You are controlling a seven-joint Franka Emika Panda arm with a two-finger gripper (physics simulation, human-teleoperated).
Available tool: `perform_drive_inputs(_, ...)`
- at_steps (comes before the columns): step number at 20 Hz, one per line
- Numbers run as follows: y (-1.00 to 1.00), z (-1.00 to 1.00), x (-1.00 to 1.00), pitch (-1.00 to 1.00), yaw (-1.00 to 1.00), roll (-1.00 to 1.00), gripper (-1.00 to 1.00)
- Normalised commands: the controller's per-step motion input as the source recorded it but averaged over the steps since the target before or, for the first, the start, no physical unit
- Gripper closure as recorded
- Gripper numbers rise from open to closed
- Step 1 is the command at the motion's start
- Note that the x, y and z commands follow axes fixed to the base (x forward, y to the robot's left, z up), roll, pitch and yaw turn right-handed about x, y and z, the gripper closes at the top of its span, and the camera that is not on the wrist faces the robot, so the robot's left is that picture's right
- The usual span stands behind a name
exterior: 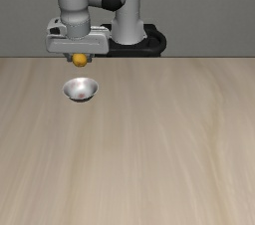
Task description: Pick the mango on the table and place it on the bowl
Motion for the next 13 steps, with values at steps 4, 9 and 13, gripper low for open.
perform_drive_inputs(4,0.00,0.00,0.00,0.00,0.00,0.00,-1.00)
perform_drive_inputs(9,0.00,0.00,0.00,0.00,0.00,0.00,-1.00)
perform_drive_inputs(13,0.00,0.00,0.00,0.00,0.00,0.00,-1.00)
